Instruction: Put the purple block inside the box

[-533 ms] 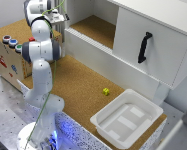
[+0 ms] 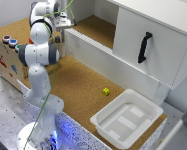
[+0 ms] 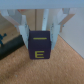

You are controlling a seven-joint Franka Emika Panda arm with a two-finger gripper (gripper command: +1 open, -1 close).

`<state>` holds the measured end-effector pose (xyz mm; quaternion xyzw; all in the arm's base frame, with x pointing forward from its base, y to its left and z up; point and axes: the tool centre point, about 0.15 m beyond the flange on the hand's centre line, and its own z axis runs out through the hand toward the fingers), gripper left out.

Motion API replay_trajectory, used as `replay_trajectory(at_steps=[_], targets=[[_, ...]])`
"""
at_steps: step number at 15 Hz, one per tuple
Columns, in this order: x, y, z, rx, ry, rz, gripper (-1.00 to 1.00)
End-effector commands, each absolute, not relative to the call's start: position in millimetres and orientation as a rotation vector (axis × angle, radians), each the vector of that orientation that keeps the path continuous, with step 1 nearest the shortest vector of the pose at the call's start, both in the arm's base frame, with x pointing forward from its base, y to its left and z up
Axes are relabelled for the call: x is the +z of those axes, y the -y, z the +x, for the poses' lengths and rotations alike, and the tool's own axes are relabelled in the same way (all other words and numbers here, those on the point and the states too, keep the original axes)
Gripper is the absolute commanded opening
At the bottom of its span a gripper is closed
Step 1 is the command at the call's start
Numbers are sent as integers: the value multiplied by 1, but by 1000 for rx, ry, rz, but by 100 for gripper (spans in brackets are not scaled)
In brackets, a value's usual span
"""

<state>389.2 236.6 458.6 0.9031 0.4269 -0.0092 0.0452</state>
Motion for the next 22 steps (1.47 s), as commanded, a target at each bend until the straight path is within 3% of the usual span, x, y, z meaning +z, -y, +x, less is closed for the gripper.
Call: replay_trajectory(at_steps=[1,7,10,13,22], targets=[[431,-136,359,277,-1167,2945,-100],[409,-41,352,110,-744,3057,-100],[380,23,356,49,-618,3105,-100],[356,84,364,88,-589,3152,-100],[344,274,413,125,-686,3131,-100]])
